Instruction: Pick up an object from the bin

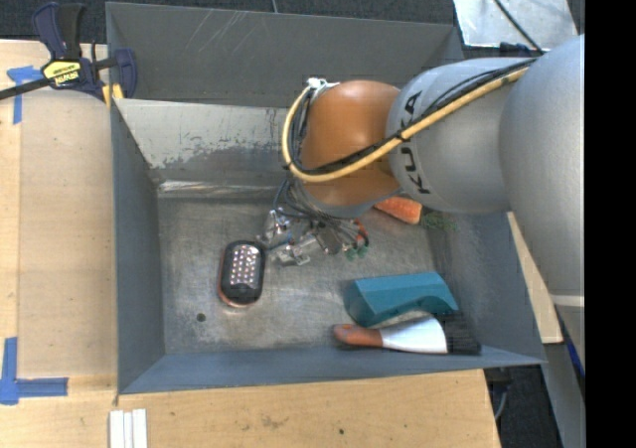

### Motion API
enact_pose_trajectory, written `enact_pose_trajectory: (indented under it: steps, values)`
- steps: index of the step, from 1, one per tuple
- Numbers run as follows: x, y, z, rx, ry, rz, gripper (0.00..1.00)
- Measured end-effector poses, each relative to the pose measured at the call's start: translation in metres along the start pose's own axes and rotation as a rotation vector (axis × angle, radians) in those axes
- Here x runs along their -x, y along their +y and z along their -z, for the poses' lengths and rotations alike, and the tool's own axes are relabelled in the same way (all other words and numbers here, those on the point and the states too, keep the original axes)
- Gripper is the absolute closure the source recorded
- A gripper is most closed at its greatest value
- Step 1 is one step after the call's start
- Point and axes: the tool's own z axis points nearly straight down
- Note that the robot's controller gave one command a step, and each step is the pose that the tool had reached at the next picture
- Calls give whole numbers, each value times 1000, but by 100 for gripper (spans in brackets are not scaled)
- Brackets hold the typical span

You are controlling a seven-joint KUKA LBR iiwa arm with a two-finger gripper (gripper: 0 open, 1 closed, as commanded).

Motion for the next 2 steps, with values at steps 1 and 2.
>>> enact_pose_trajectory:
  steps: [1,2]
  values:
    - [-2,1,14,2,6,-1,100]
    - [-1,0,36,1,4,0,100]
